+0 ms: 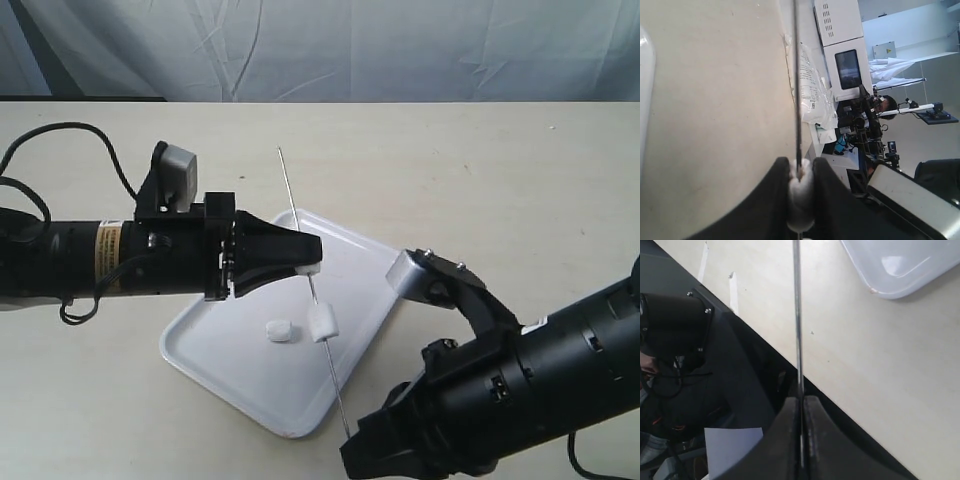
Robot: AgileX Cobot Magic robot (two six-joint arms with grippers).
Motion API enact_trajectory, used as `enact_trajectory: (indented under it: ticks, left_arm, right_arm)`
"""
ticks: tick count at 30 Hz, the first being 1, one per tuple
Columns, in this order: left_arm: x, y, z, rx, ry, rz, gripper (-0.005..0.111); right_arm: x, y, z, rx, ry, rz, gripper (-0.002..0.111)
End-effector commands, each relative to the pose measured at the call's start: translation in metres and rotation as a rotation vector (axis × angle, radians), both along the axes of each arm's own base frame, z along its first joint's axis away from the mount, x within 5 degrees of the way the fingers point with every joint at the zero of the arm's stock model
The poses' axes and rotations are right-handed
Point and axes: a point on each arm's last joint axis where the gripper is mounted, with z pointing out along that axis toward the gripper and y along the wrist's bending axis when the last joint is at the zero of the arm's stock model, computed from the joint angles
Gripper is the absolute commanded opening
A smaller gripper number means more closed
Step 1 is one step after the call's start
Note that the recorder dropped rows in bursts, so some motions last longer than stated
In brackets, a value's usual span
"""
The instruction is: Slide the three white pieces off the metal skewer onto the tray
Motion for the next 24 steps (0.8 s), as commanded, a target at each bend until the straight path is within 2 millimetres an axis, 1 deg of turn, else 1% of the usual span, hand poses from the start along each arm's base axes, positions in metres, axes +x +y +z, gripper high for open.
enact_trajectory:
  ticks: [1,4,7,11,16,19,20,22,23,24]
  left_arm:
    - [0.006,-0.001,0.007,-0.031,-0.025,0.027,0.015]
    - [0.008,-0.001,0.008,-0.036,-0.027,0.038,0.015]
    - [0.014,0.007,0.009,-0.039,-0.028,0.076,0.015]
    - [0.023,0.023,0.008,-0.036,-0.030,0.138,0.015]
    - [0.033,0.043,0.008,-0.033,-0.036,0.212,0.015]
    - [0.040,0.062,0.008,-0.014,-0.059,0.262,0.015]
    - [0.040,0.065,0.007,-0.008,-0.059,0.262,0.015]
    - [0.036,0.066,0.001,0.060,-0.062,0.209,0.015]
    - [0.032,0.066,-0.011,0.195,-0.059,0.162,0.015]
    - [0.030,0.066,-0.016,0.260,-0.060,0.143,0.015]
  right_arm:
    - [-0.005,-0.003,-0.001,-0.013,-0.001,0.054,-0.001]
    - [-0.008,-0.004,-0.002,-0.016,0.014,0.062,-0.001]
    - [-0.013,-0.008,-0.009,-0.033,0.040,0.062,-0.001]
    - [-0.020,-0.014,-0.018,-0.057,0.074,0.061,-0.001]
    - [-0.025,-0.017,-0.022,-0.067,0.101,0.075,-0.001]
    - [-0.029,-0.019,-0.026,-0.075,0.122,0.084,-0.001]
    - [-0.029,-0.020,-0.026,-0.076,0.123,0.084,-0.001]
    - [-0.029,-0.020,-0.026,-0.079,0.114,0.078,-0.001]
    - [-0.026,-0.019,-0.027,-0.078,0.104,0.053,-0.001]
    - [-0.025,-0.019,-0.027,-0.079,0.097,0.042,-0.001]
